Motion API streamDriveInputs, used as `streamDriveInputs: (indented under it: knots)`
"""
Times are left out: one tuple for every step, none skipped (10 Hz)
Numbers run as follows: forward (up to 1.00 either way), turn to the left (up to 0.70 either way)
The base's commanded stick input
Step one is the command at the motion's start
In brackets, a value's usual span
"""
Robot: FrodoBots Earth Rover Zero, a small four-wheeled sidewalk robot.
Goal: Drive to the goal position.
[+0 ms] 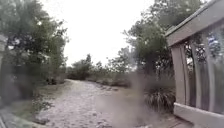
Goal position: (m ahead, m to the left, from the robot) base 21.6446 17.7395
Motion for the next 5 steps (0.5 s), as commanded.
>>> streamDriveInputs:
  knots:
    - [0.45,0.00]
    - [0.45,0.00]
    - [0.45,0.00]
    - [0.45,0.00]
    - [0.45,0.00]
